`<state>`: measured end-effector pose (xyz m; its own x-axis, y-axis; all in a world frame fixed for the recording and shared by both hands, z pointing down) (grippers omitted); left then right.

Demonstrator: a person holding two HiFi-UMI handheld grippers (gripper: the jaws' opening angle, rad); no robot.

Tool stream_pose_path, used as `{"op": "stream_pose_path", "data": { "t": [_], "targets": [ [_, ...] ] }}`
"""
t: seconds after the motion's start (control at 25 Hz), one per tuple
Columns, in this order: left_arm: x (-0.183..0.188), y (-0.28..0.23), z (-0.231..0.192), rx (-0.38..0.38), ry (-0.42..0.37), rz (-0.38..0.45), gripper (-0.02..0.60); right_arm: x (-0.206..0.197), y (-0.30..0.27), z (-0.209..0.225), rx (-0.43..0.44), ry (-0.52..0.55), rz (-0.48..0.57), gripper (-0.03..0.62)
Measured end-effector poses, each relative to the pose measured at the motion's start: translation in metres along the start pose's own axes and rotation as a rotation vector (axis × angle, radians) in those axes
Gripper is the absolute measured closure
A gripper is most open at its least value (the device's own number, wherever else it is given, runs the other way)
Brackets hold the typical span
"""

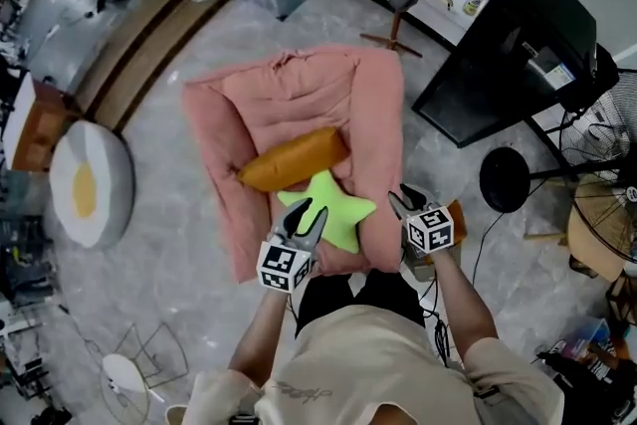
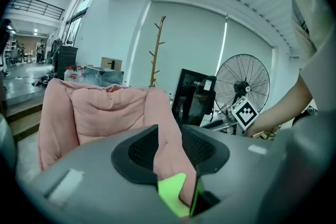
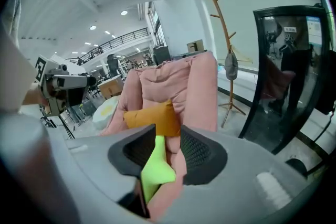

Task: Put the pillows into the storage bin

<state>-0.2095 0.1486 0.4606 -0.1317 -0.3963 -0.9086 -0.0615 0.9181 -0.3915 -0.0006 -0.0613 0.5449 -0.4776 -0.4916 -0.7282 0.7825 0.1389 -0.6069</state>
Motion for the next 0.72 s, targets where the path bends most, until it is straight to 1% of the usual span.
{"op": "stream_pose_path", "data": {
  "t": [0.24,0.4,0.72],
  "targets": [
    [-0.012,0.01,-0.042,0.006,0.028,-0.009,0.426,0.034,-0.056,-0.021,0.005,0.025,0.003,0.444],
    [-0.025,0.016,-0.064,0.016,0.059,-0.027,0.426,0.045,-0.088,-0.029,0.013,0.049,-0.035,0.444],
    [-0.043,0.017,-0.088,0.057,0.129,-0.051,0.426,0.068,-0.153,-0.021,0.043,0.148,-0.125,0.444]
  ]
}}
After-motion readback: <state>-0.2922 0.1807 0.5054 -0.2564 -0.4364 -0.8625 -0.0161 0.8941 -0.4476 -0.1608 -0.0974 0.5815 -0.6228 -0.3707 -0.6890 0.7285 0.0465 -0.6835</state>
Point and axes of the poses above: the fingertips, and each gripper's own axes: y backward along the fingers, z to its right, x out of its top, the point moved 9 cm from there along y, backward along the fingers, and after that the axes turned 6 degrees about -y, right-handed, at the moved point
